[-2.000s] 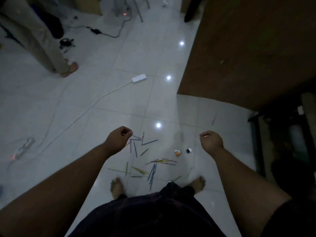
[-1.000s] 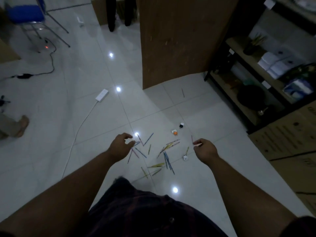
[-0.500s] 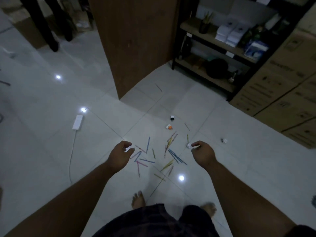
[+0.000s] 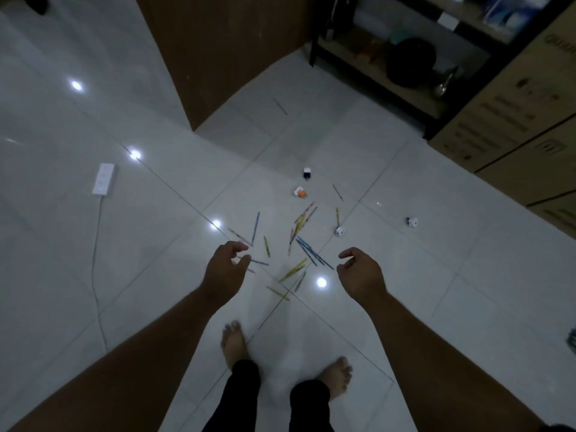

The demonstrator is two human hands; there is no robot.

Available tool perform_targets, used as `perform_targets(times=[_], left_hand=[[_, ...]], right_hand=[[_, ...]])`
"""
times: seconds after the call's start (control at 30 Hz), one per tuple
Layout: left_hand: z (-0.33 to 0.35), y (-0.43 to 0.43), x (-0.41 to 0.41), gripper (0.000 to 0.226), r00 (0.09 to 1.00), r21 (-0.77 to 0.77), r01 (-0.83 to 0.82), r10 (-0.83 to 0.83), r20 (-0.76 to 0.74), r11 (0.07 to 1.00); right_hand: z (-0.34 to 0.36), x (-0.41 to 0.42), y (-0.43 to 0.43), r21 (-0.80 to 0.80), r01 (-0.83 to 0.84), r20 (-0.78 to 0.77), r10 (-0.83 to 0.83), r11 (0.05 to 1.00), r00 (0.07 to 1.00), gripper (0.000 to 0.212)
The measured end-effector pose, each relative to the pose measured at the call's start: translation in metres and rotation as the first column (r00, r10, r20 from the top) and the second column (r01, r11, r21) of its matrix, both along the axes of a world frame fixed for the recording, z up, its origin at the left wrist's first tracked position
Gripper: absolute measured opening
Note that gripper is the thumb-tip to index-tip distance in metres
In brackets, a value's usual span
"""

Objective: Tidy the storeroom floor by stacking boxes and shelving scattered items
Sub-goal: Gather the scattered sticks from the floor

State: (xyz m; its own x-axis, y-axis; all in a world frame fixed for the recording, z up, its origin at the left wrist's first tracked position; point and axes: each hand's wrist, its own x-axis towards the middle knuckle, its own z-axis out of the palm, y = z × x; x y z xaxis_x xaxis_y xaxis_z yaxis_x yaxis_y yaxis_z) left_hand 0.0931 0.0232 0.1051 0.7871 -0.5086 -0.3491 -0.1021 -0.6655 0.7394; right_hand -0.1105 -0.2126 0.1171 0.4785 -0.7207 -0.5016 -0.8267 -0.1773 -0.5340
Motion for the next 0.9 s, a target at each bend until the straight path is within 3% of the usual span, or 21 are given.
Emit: perform_targets(times=[0.23, 0.4, 0.6, 0.73, 0.9], left_hand=[[-0.164, -0.004, -0.032, 0.021, 0.996, 0.019, 0.03, -0.031, 0.08, 0.999], [-0.299, 0.002, -0.058, 0.022, 0.998, -0.018, -0.06, 0.059, -0.016, 0.998], [-0.426, 0.006, -0.078, 0.022, 0.998, -0.051, -0.065, 0.065, 0.004, 0.997], [-0.487, -0.023, -0.063, 0.021, 0.993, -0.103, -0.025, 0.036, 0.108, 0.994], [-0.549, -0.073, -0.025, 0.018, 0.968, -0.241, 0.022, 0.04, 0.247, 0.97]], right_hand=[[-0.173, 0.005, 0.001, -0.008, -0.059, -0.029, 0.058, 0.998, 0.998, 0.02], [-0.305, 0.008, 0.003, -0.062, -0.111, -0.072, 0.106, 0.992, 0.992, 0.025], [-0.436, 0.024, 0.007, -0.131, -0.159, -0.104, 0.146, 0.979, 0.984, 0.042], [-0.501, 0.036, -0.013, -0.196, -0.217, -0.128, 0.195, 0.956, 0.972, 0.042], [-0.575, 0.033, -0.057, -0.283, -0.197, -0.2, 0.143, 0.939, 0.969, 0.038]])
